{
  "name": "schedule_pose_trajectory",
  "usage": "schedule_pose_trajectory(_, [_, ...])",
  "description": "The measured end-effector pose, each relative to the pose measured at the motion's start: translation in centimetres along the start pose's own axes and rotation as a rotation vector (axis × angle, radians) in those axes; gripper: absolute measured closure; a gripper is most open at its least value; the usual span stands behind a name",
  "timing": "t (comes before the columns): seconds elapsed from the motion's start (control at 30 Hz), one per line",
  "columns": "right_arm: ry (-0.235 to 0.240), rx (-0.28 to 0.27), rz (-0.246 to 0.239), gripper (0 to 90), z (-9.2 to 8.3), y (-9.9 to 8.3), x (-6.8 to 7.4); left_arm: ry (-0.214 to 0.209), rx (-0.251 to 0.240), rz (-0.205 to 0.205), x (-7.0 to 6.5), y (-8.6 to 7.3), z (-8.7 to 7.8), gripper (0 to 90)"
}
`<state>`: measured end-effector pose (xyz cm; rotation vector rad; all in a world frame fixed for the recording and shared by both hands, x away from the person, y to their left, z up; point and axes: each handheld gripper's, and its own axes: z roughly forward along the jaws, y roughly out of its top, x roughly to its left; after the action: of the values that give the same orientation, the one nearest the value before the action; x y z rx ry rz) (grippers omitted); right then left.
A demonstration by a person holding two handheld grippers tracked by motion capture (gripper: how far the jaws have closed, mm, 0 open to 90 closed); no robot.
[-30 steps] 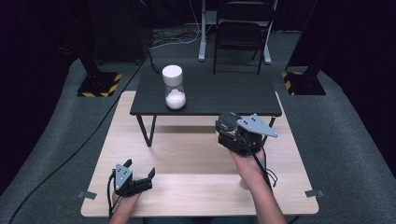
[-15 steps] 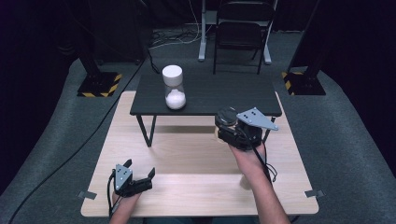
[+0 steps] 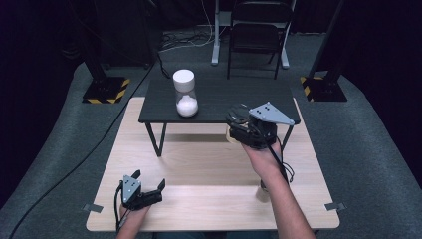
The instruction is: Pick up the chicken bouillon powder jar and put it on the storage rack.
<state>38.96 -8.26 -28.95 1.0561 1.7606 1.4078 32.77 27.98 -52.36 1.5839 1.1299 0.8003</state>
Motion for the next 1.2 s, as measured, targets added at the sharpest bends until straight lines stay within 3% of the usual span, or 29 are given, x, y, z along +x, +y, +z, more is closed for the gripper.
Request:
schedule_pose_trajectory(0.73, [0.003,-0.023,-0.008,33.8,3.4,2.8,-0.8,0.008,-0.01,-0.022,0.2,0.0,-0.1,0.3])
schedule_pose_trajectory(0.83, [0.014,-0.043,-0.028,33.8,4.2,3.1,-0.9,0.009,-0.003,-0.012,0.1,0.0,0.0,0.3])
schedule_pose_trajectory(0.93, [0.021,-0.054,-0.013,33.8,5.0,3.6,-1.2,0.012,0.003,0.008,-0.1,0.0,0.0,0.3])
schedule_pose_trajectory(1.2, [0.02,-0.034,-0.009,33.8,7.3,3.8,-1.4,0.014,0.001,0.011,-0.2,0.0,0.0,0.3])
